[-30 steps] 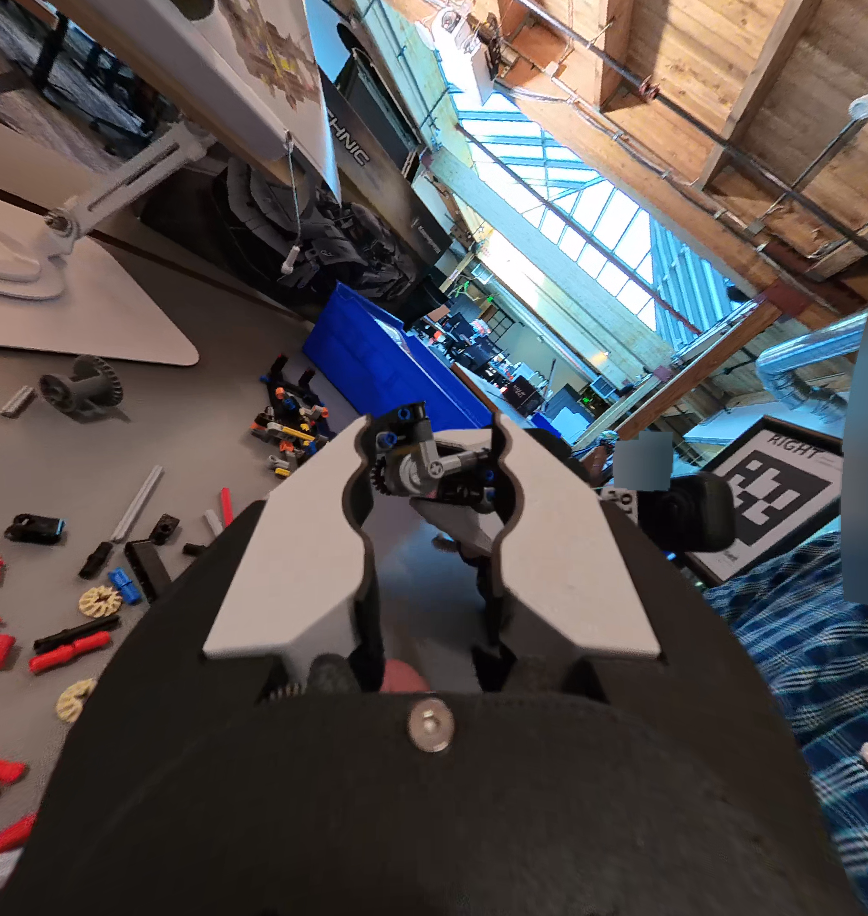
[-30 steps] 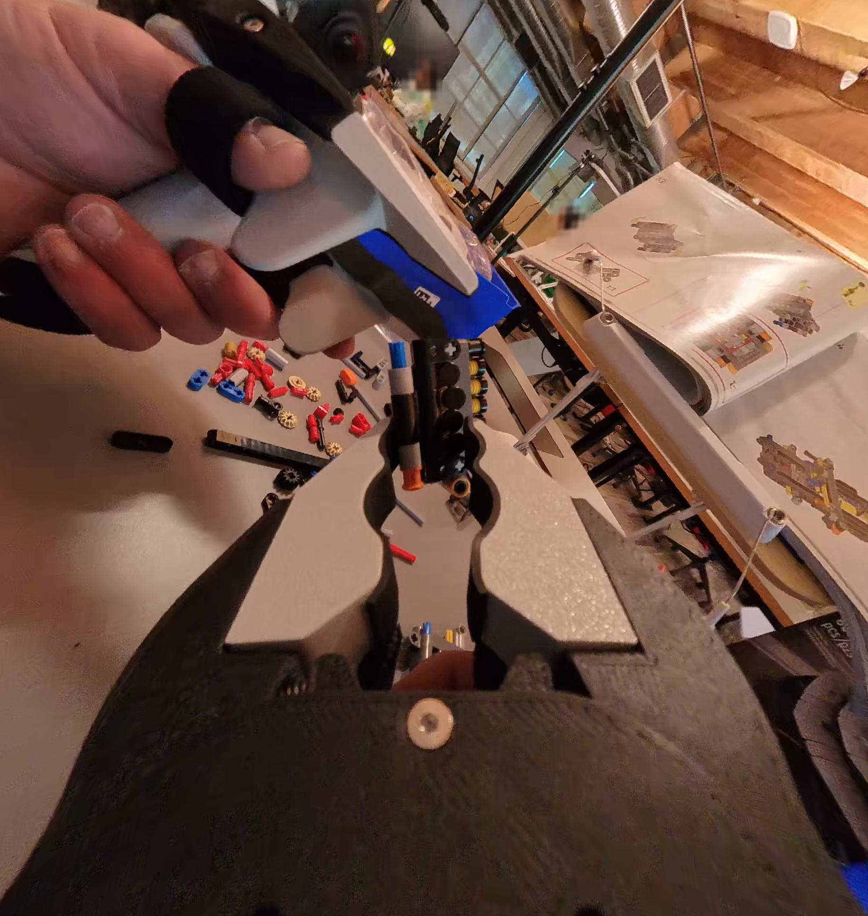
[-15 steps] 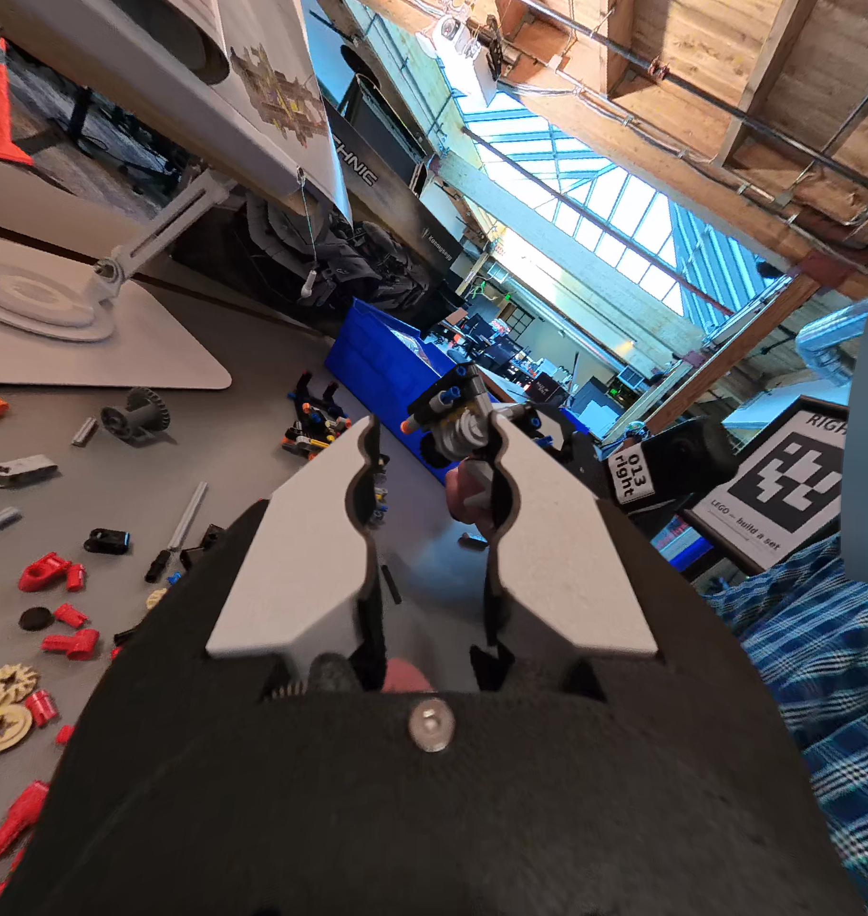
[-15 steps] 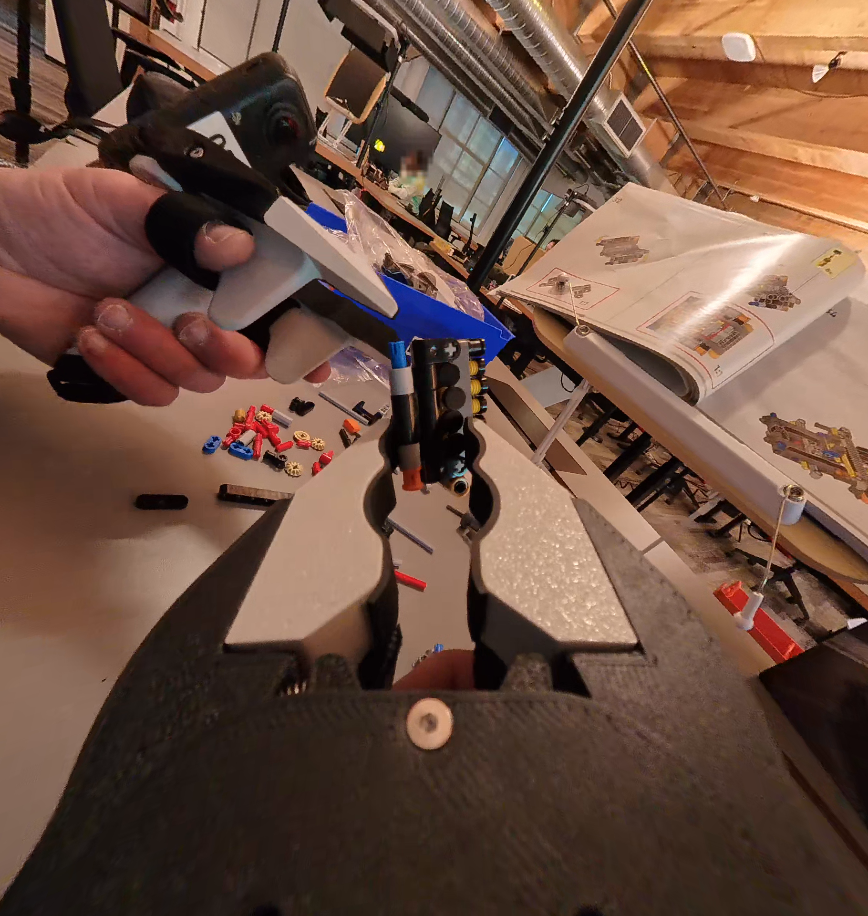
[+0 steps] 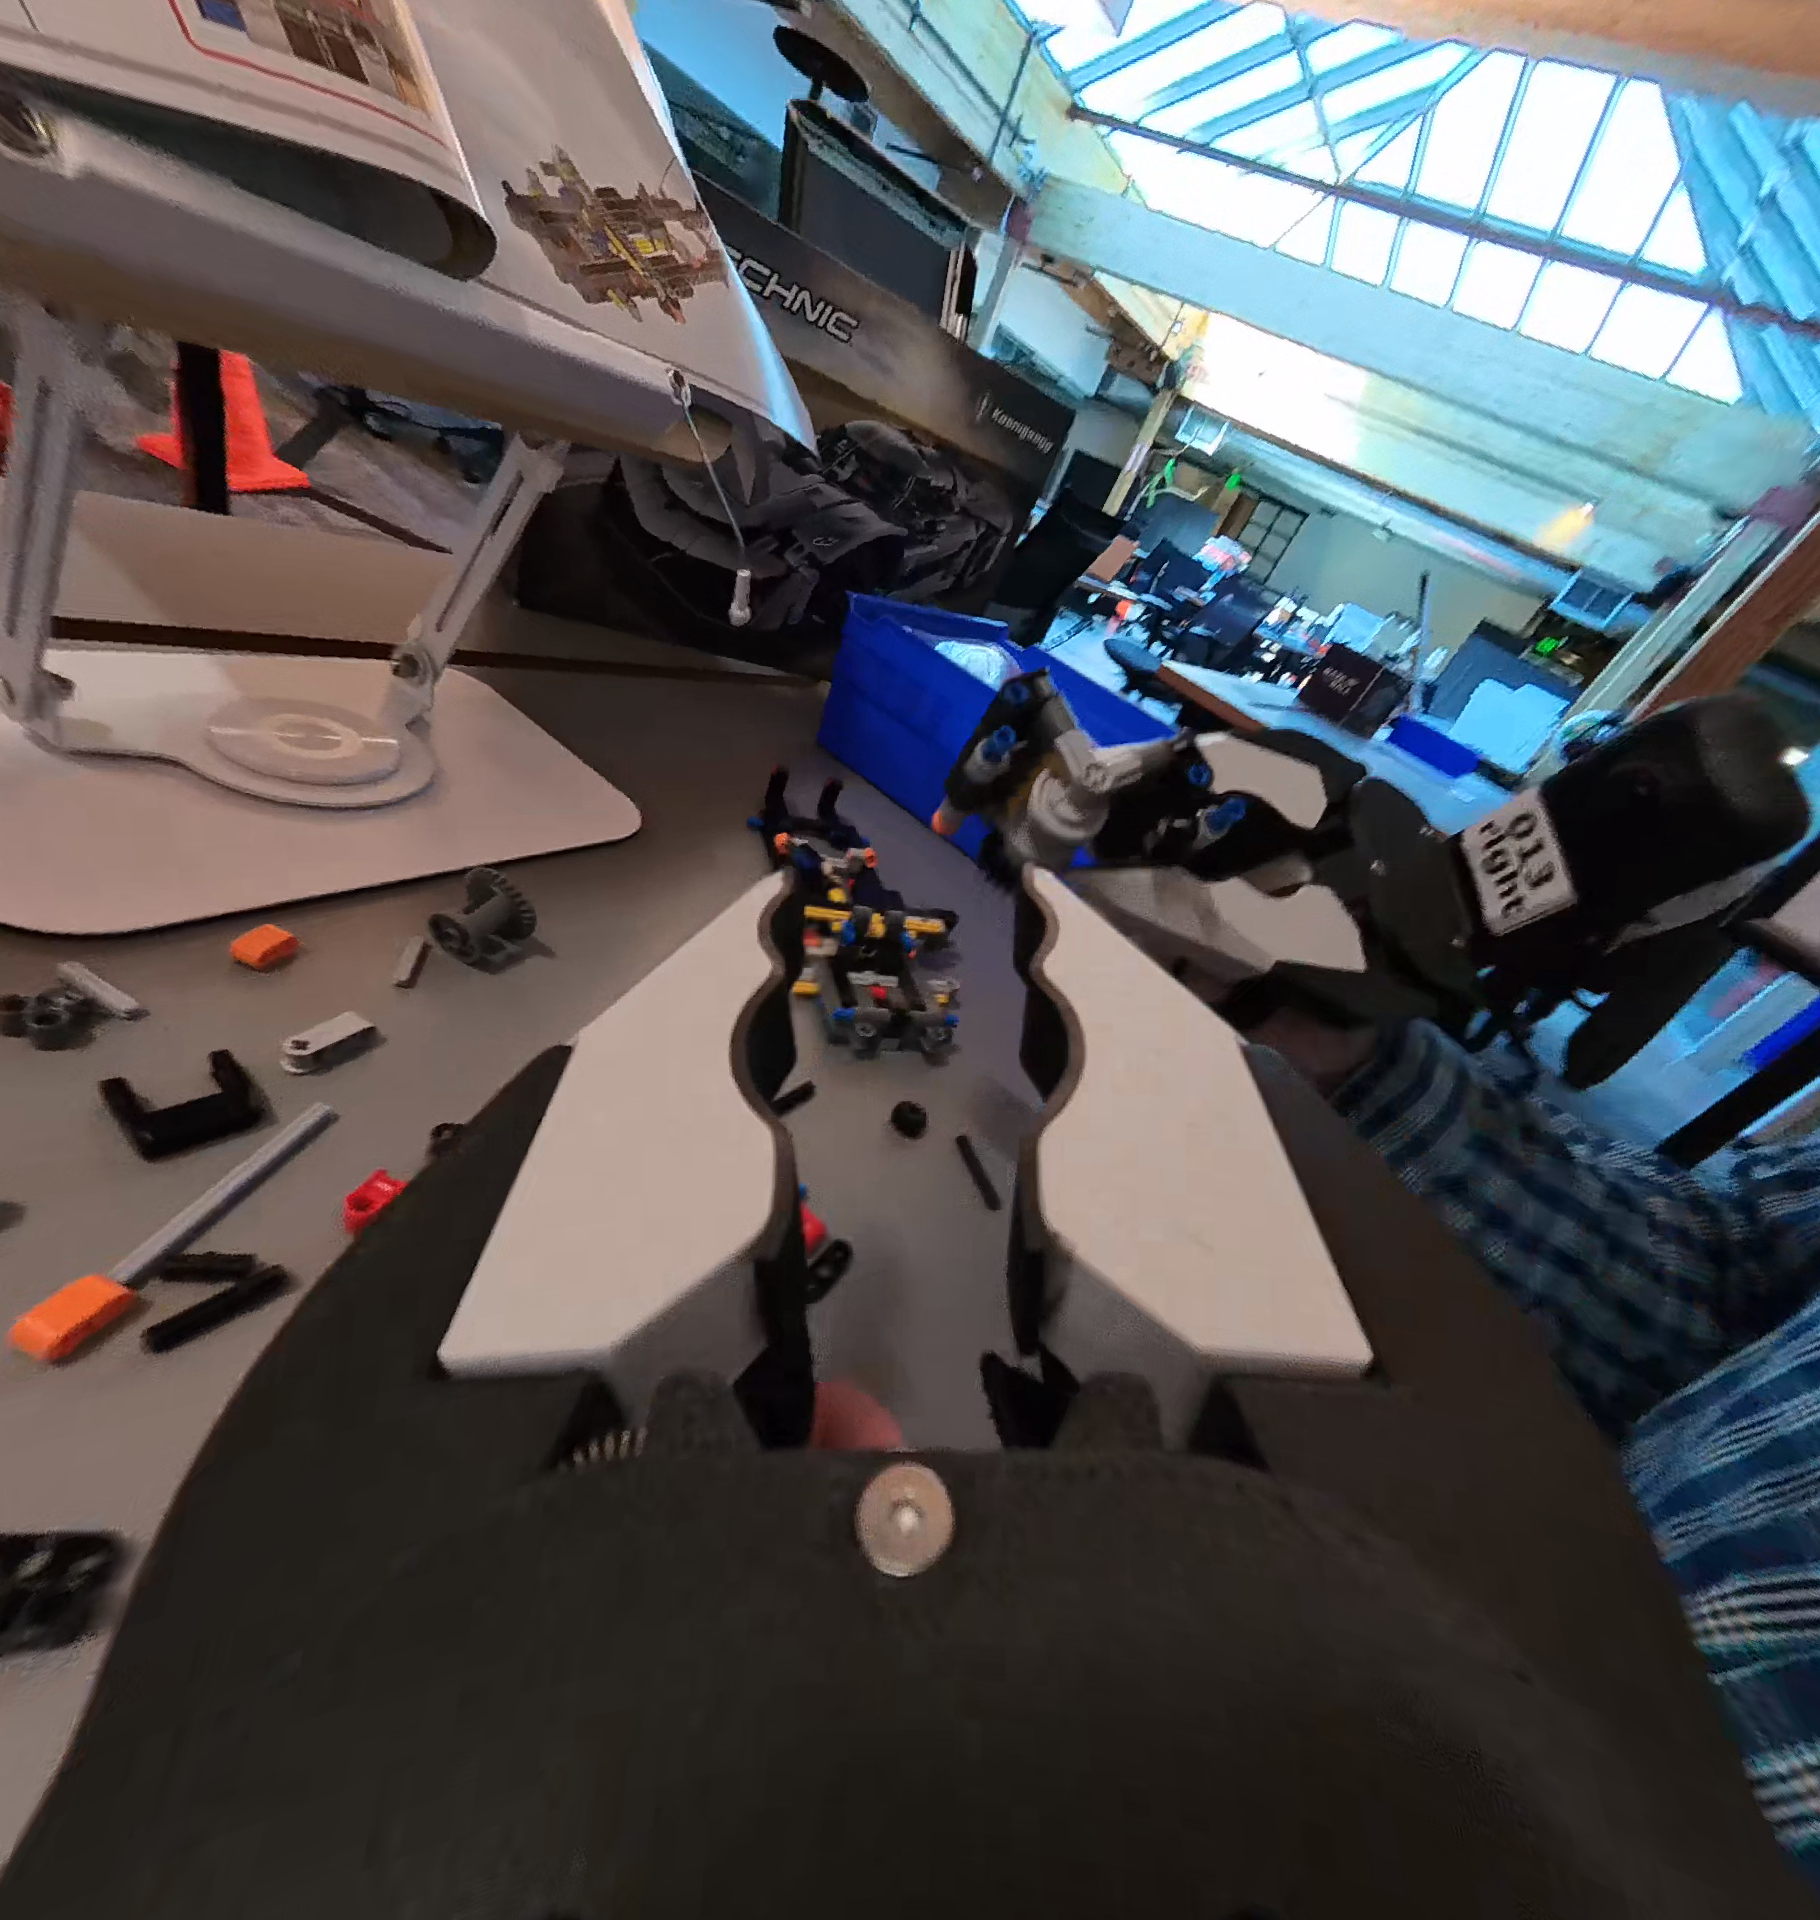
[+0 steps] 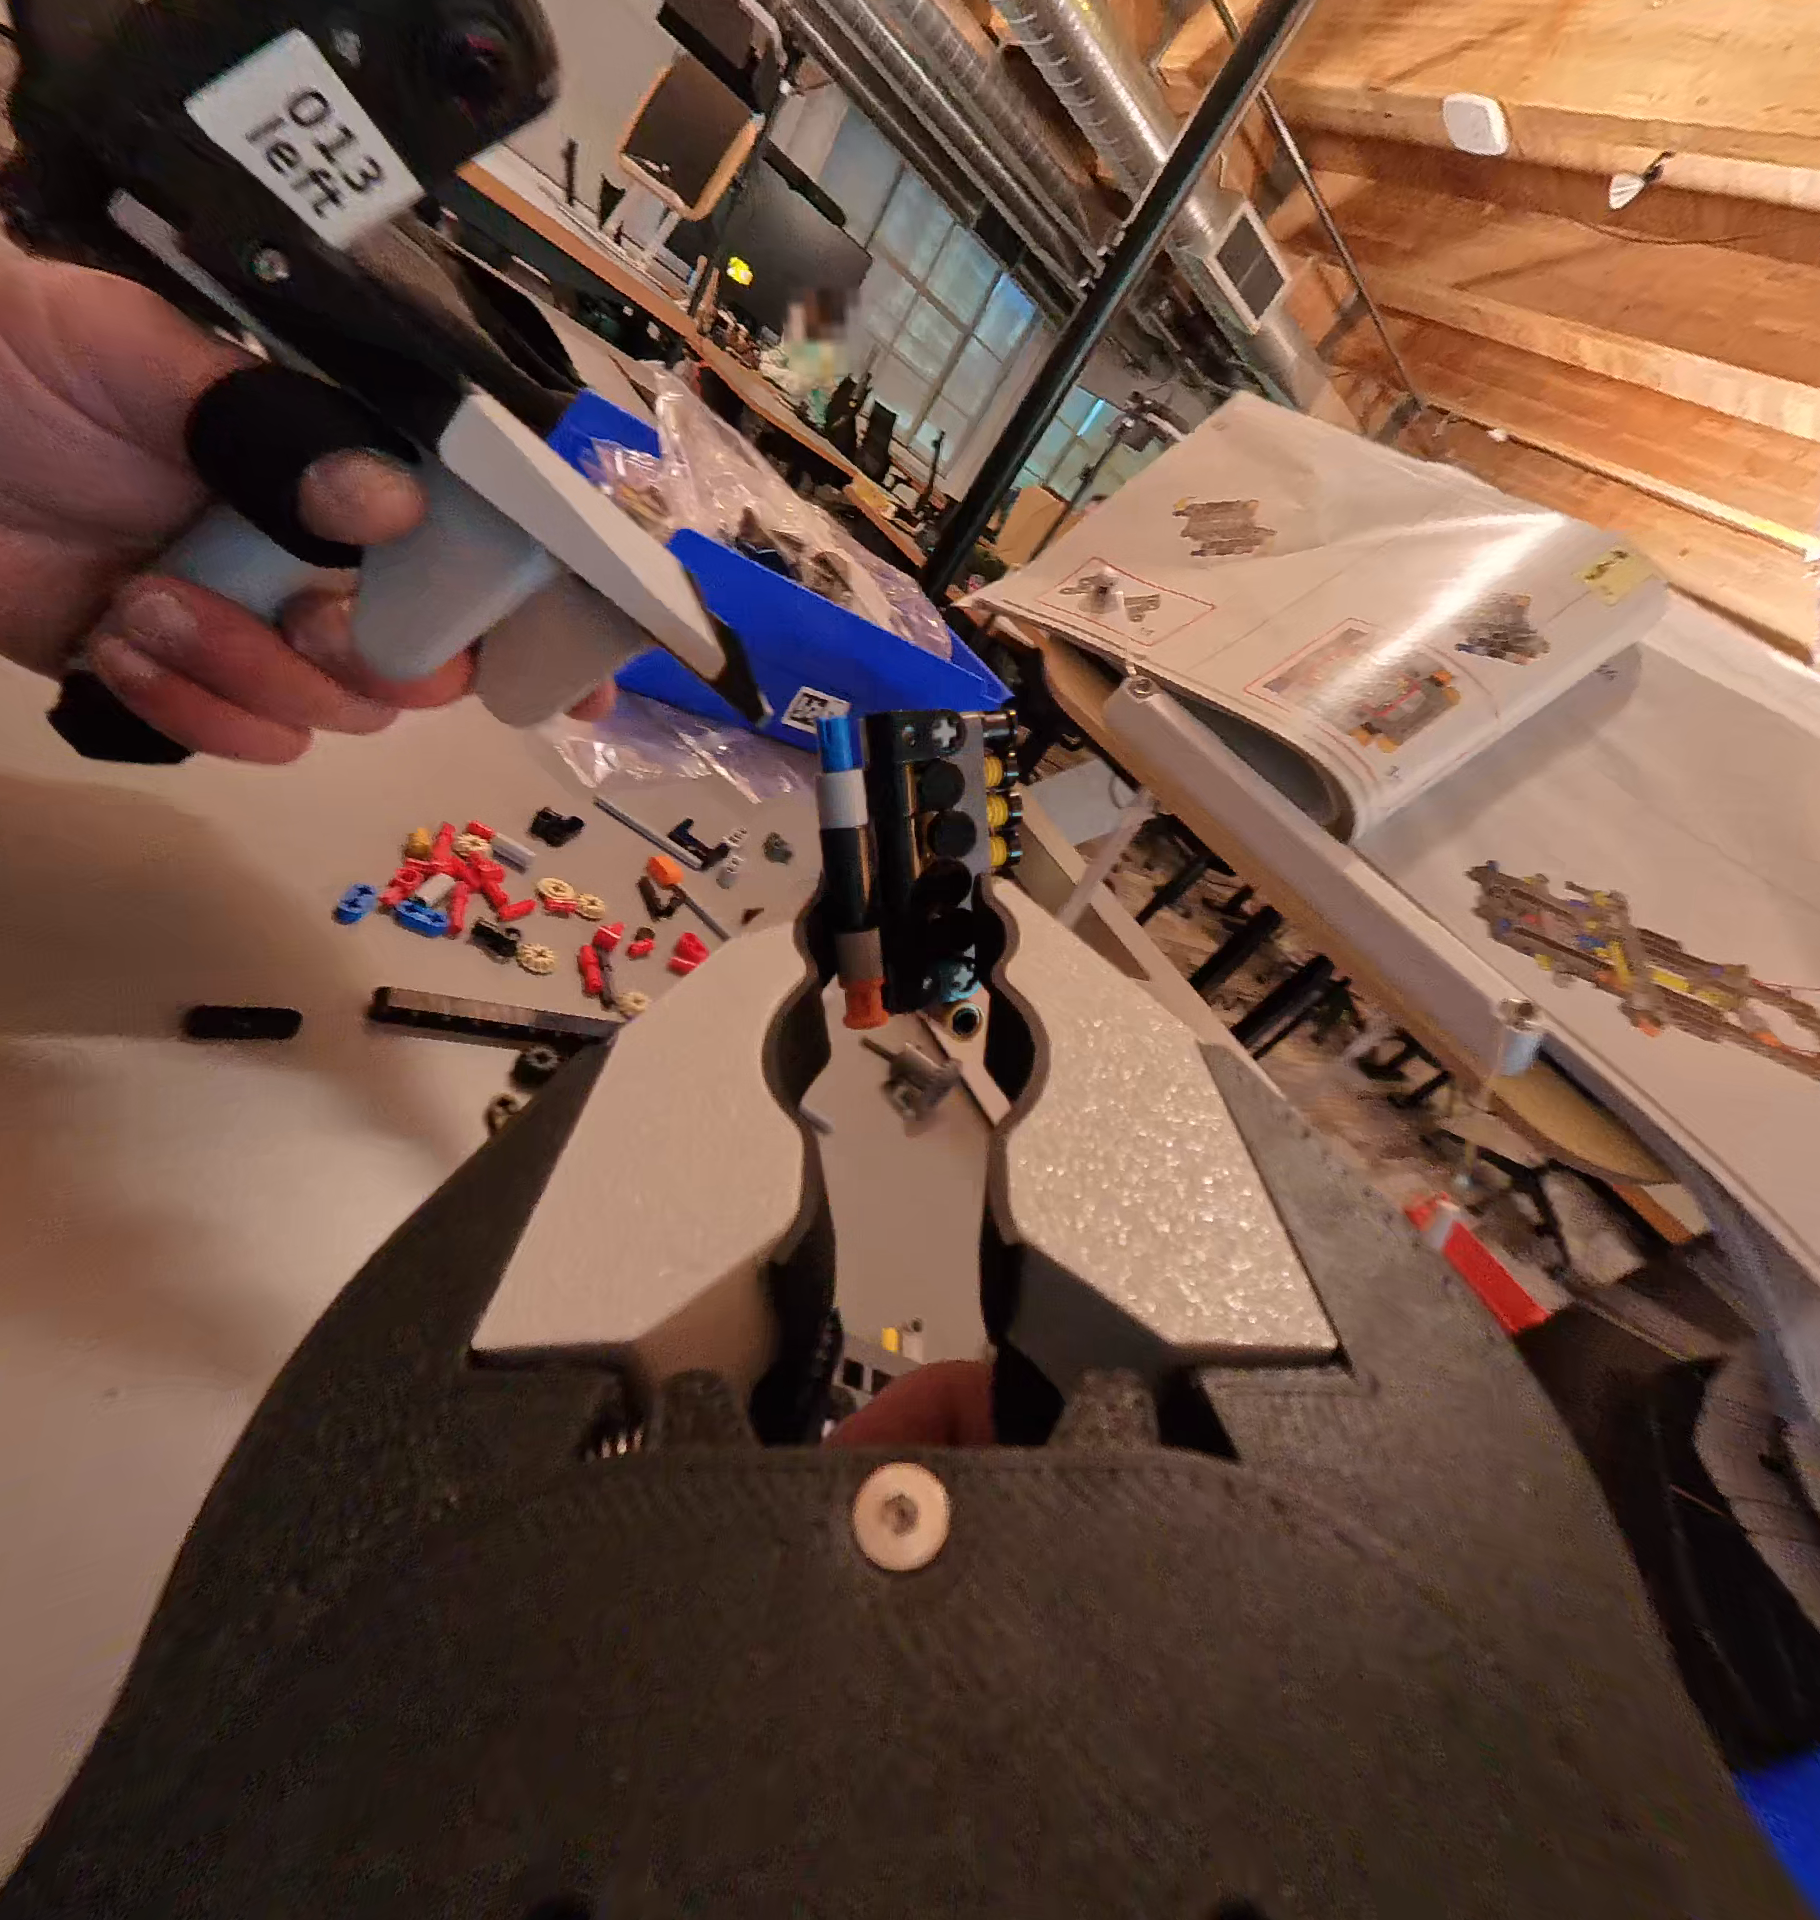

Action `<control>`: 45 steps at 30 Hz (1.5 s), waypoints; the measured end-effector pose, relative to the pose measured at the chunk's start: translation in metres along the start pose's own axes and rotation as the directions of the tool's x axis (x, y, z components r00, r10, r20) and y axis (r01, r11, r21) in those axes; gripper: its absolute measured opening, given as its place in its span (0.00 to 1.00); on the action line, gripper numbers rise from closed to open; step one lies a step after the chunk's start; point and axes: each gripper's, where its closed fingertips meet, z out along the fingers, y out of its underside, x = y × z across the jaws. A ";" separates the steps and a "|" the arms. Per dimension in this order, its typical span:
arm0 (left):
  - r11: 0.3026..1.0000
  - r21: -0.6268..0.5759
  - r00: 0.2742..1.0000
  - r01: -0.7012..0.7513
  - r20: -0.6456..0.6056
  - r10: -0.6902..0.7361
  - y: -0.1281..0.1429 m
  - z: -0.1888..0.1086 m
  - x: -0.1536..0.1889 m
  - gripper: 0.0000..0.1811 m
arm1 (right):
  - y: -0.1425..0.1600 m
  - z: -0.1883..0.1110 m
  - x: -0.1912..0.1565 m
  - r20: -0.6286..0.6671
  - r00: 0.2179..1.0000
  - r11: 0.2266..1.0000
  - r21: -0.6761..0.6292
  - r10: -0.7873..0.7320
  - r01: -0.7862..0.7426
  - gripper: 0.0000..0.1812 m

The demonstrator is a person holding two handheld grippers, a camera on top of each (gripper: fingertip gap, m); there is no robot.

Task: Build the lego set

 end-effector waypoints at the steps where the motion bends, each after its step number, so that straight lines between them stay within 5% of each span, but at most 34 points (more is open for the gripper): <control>1: 0.999 -0.010 0.999 -0.031 0.020 0.031 0.000 -0.002 -0.002 0.21 | 0.000 -0.004 0.006 -0.019 1.000 1.000 -0.005 -0.013 0.012 0.13; 10: 0.958 -0.190 0.969 -0.216 0.078 0.233 0.017 0.008 -0.008 0.26 | 0.019 -0.068 0.077 -0.261 0.947 0.976 -0.161 -0.187 0.148 0.13; 15: 0.848 -0.447 0.942 -0.285 0.032 0.333 0.063 0.049 -0.003 0.42 | 0.025 -0.106 0.115 -0.394 0.899 0.973 -0.196 -0.190 0.120 0.13; 22: 0.702 -0.639 0.922 -0.314 -0.029 0.386 0.115 0.117 -0.006 0.55 | 0.025 -0.123 0.130 -0.452 0.871 0.973 -0.204 -0.191 0.107 0.13; 28: 0.603 -0.727 0.892 -0.330 -0.030 0.452 0.142 0.130 -0.021 0.49 | 0.024 -0.124 0.130 -0.454 0.869 0.971 -0.212 -0.197 0.109 0.13; 33: 0.615 -0.714 0.894 -0.335 -0.035 0.446 0.142 0.138 -0.016 0.39 | 0.026 -0.123 0.129 -0.451 0.870 0.969 -0.220 -0.201 0.110 0.13; 45: 0.601 -0.714 0.888 -0.359 -0.062 0.456 0.138 0.125 -0.017 0.39 | 0.026 -0.123 0.130 -0.450 0.871 0.970 -0.220 -0.198 0.106 0.13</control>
